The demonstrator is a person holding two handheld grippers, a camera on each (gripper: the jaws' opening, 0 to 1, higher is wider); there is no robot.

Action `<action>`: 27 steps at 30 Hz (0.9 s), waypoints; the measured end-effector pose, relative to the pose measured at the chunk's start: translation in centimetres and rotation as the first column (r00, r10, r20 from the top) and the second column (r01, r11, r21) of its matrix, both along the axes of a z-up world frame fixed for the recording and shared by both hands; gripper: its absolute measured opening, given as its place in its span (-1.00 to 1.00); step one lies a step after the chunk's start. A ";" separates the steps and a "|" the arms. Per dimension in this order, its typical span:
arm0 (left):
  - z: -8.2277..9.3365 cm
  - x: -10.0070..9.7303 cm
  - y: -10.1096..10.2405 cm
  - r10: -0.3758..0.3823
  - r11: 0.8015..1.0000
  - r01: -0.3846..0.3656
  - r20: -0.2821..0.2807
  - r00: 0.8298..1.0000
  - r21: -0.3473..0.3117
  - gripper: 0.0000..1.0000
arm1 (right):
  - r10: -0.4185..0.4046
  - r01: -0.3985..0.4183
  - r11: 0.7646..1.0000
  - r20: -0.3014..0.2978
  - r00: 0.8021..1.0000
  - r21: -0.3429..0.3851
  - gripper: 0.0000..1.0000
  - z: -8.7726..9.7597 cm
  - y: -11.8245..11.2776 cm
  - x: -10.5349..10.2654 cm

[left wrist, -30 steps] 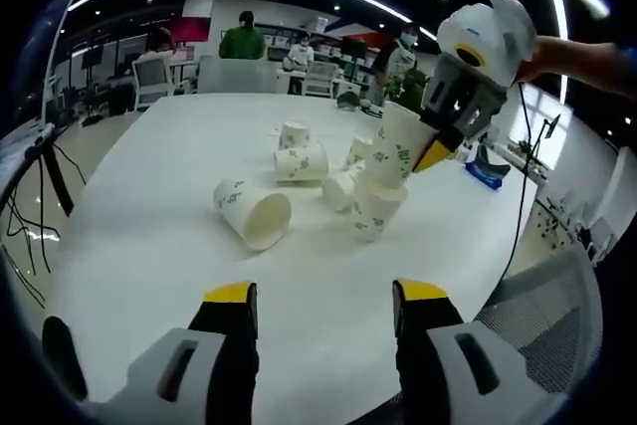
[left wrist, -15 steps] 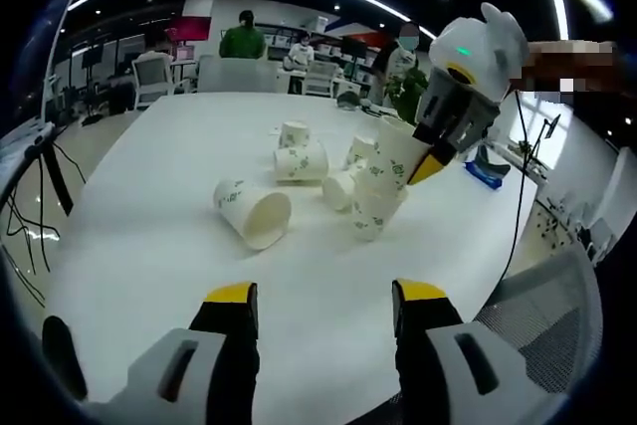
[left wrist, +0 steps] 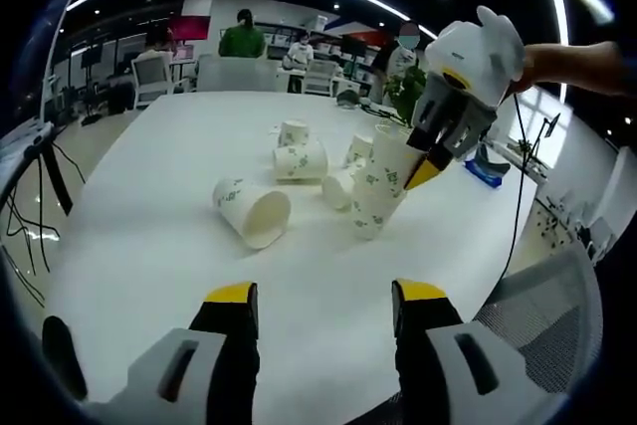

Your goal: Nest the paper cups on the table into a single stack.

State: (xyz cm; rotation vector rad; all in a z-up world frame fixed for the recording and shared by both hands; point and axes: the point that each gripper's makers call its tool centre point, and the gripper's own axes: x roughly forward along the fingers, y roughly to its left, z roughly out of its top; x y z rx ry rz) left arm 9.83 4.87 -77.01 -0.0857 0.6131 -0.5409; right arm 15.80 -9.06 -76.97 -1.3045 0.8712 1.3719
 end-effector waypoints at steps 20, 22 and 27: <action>-0.3 -0.1 -0.1 -0.004 1.000 0.004 -0.014 1.000 0.010 0.07 | -0.073 0.070 0.996 0.049 0.996 0.058 -0.76 1.1 -0.3 0.0; -0.3 -0.1 -0.1 -0.004 1.000 0.004 -0.015 1.000 0.012 0.07 | -0.103 0.097 0.991 0.068 0.992 0.091 -0.70 1.8 -0.1 0.2; -0.4 -0.3 -0.2 -0.013 1.000 0.014 -0.016 1.000 0.024 0.07 | -0.150 0.134 0.977 0.088 0.985 0.164 -0.63 3.0 0.9 0.1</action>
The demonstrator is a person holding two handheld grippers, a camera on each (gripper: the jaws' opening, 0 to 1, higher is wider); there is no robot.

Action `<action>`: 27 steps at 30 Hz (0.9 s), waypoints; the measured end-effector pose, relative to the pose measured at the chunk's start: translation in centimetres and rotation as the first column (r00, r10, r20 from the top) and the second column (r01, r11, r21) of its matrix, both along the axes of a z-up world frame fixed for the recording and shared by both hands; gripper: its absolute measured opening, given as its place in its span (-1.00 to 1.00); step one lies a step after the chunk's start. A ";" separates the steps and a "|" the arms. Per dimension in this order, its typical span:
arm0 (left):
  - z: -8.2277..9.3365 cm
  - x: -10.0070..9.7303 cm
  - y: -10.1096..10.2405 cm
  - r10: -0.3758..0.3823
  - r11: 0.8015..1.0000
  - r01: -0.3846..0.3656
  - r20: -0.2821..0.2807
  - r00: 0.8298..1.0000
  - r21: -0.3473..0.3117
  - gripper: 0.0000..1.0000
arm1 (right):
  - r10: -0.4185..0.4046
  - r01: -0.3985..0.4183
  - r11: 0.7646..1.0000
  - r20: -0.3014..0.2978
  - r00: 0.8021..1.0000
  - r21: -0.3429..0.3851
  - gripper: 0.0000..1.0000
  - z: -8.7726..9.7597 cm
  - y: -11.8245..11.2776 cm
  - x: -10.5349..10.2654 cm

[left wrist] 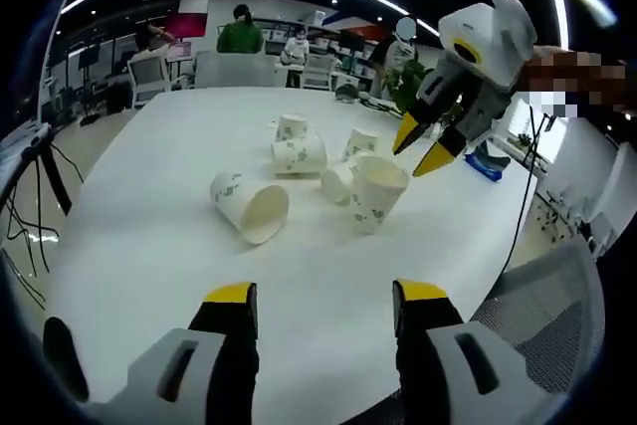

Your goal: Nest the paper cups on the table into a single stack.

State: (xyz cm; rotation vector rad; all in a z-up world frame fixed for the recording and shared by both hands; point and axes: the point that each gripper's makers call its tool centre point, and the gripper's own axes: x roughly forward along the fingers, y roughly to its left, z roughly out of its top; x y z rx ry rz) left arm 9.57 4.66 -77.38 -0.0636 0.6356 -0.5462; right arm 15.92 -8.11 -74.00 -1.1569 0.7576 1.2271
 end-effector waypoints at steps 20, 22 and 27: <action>-0.2 -0.3 -0.2 -0.022 0.999 0.022 -0.003 1.000 0.032 0.08 | -0.134 0.076 0.974 0.271 0.953 0.213 -0.24 3.3 5.9 3.6; -0.1 -0.1 -0.2 -0.019 0.999 0.019 0.004 1.000 0.027 0.08 | -0.149 0.080 0.971 0.308 0.940 0.227 -0.24 3.4 6.3 4.2; 0.0 -0.1 -0.3 -0.022 0.999 0.022 0.013 1.000 0.026 0.08 | -0.153 0.073 0.972 0.369 0.917 0.223 -0.18 2.9 7.1 5.0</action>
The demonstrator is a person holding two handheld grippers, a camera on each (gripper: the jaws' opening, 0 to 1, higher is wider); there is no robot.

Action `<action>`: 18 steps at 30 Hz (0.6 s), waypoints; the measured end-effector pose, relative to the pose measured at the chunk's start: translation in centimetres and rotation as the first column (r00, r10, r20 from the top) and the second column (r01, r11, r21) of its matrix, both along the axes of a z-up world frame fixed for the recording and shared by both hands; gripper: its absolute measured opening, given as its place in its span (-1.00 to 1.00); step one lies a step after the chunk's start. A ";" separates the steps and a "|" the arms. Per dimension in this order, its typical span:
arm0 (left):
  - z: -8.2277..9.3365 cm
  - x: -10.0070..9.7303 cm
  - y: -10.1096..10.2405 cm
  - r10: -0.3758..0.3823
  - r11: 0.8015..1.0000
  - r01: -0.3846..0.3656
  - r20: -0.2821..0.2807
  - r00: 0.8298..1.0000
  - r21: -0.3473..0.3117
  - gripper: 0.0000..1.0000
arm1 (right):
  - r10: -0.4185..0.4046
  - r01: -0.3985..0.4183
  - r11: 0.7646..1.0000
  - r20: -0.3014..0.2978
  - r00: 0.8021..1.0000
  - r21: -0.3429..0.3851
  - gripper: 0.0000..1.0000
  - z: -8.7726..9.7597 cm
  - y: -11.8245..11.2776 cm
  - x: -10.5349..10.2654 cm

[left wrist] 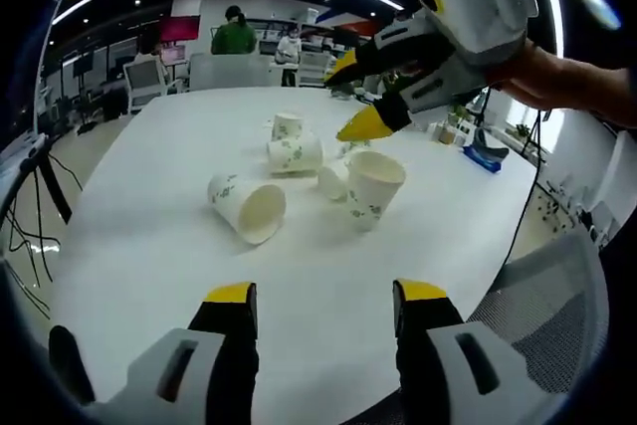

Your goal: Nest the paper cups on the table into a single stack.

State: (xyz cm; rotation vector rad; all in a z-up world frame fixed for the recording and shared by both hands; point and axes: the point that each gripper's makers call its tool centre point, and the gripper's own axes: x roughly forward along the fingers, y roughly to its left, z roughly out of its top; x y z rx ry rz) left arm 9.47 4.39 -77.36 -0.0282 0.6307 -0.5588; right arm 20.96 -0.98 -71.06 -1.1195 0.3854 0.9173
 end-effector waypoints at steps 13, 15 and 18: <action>0.1 0.4 0.6 0.029 0.999 -0.029 0.006 1.000 -0.019 0.08 | -0.015 0.018 0.999 -0.045 0.999 0.049 0.11 -3.5 5.0 0.7; 0.1 0.4 0.5 0.035 0.999 -0.035 0.006 0.999 -0.023 0.07 | -0.022 0.024 0.998 -0.040 0.999 0.053 0.11 -3.8 5.5 1.1; 0.2 0.3 0.5 0.038 0.999 -0.038 0.006 0.999 -0.027 0.07 | -0.018 0.020 0.999 -0.042 0.999 0.044 0.09 -4.6 5.8 1.4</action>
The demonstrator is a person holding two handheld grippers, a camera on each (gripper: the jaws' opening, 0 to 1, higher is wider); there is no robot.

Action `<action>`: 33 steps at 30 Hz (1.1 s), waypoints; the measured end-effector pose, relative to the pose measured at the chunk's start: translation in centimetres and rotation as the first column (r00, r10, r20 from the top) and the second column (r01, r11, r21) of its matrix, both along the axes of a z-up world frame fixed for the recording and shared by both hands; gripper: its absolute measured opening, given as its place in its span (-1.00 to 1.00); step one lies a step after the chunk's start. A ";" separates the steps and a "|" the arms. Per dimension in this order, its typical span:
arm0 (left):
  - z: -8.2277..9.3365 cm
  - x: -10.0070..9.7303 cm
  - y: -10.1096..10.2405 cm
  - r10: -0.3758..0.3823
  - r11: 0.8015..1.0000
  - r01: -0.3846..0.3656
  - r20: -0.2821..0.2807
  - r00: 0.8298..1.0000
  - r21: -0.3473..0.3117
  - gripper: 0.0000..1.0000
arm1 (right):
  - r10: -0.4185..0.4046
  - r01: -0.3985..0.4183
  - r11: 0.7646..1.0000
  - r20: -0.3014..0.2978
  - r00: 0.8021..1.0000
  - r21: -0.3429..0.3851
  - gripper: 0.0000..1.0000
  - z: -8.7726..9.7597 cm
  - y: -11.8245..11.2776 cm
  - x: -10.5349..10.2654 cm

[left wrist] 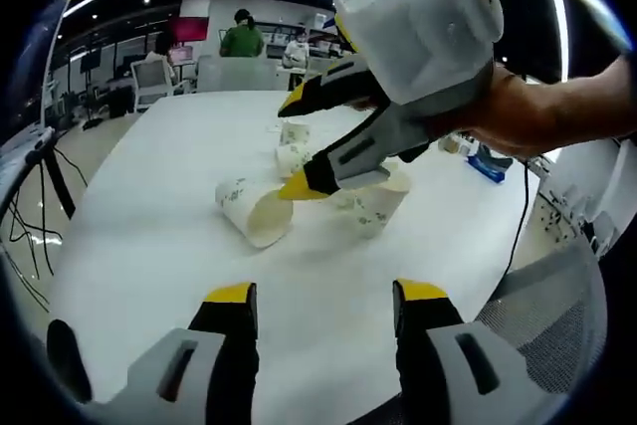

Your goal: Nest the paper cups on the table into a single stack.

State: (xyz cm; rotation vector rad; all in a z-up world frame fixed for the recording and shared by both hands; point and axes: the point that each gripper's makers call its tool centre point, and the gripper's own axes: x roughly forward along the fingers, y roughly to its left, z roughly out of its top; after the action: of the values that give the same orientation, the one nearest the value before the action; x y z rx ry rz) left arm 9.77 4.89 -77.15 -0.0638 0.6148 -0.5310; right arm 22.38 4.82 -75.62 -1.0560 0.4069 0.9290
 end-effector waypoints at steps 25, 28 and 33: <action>0.3 -0.4 -0.1 0.006 1.000 -0.006 -0.022 1.000 -0.010 0.05 | -0.044 0.043 0.999 0.071 0.997 0.020 -0.03 -4.1 1.7 2.3; 0.4 -0.4 0.0 0.011 1.000 -0.011 -0.026 1.000 -0.011 0.05 | -0.031 0.029 0.999 0.069 0.997 0.031 -0.07 -4.4 2.1 2.6; 0.3 -0.5 0.0 0.014 1.000 -0.014 -0.033 0.999 -0.007 0.05 | -0.005 0.004 1.000 0.073 0.997 0.008 -0.13 -4.9 2.2 3.0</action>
State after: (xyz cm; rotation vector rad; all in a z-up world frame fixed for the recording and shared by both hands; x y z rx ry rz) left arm 9.31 4.93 -76.84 -0.0839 0.6441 -0.5196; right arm 25.42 7.06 -80.53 -1.0785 0.3445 0.8847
